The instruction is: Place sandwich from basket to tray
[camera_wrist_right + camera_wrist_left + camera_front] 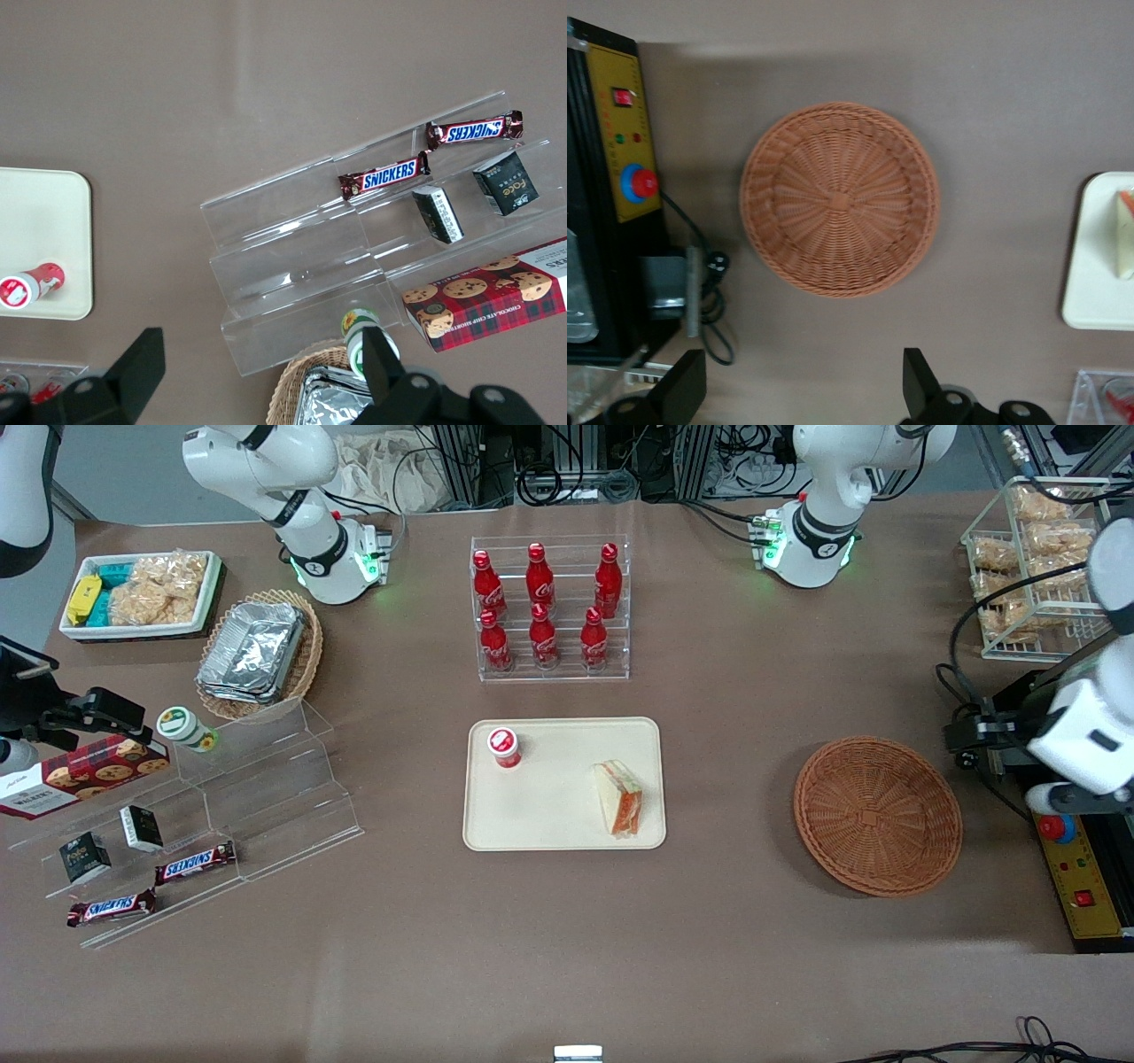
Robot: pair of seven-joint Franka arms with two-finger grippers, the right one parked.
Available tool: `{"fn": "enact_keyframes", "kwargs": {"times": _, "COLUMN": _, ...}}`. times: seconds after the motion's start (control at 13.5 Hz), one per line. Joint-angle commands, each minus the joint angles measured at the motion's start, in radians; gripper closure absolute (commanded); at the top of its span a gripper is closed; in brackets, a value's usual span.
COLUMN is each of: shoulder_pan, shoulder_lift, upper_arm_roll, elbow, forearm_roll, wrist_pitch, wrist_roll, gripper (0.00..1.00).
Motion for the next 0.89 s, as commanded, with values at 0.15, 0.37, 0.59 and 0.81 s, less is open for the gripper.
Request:
{"fn": "enact_keyframes", "kwargs": {"times": 0.15, "shoulder_pan": 0.103, "shoulder_lift": -0.065, "upper_arm_roll": -0.084, "elbow": -0.026, "forearm_roll": -0.039, "wrist_pitch": -0.027, "wrist_roll": 0.043, "gripper": 0.00}}
{"fn": "enact_keyframes", "kwargs": {"times": 0.37, "shoulder_pan": 0.110, "shoulder_lift": -0.083, "upper_arm_roll": -0.085, "elbow": -0.029, "forearm_roll": -0.040, "wrist_pitch": -0.066, "wrist_roll": 0.044, "gripper": 0.00}}
{"fn": "enact_keyframes", "kwargs": {"times": 0.59, "shoulder_pan": 0.099, "shoulder_lift": -0.075, "upper_arm_roll": -0.087, "elbow": 0.005, "forearm_roll": -0.039, "wrist_pitch": -0.115, "wrist_roll": 0.039, "gripper": 0.00}}
{"fn": "enact_keyframes", "kwargs": {"times": 0.81, "shoulder_pan": 0.096, "shoulder_lift": -0.075, "upper_arm_roll": -0.088, "elbow": 0.008, "forearm_roll": -0.039, "wrist_pitch": -0.116, "wrist_roll": 0.036, "gripper": 0.00}}
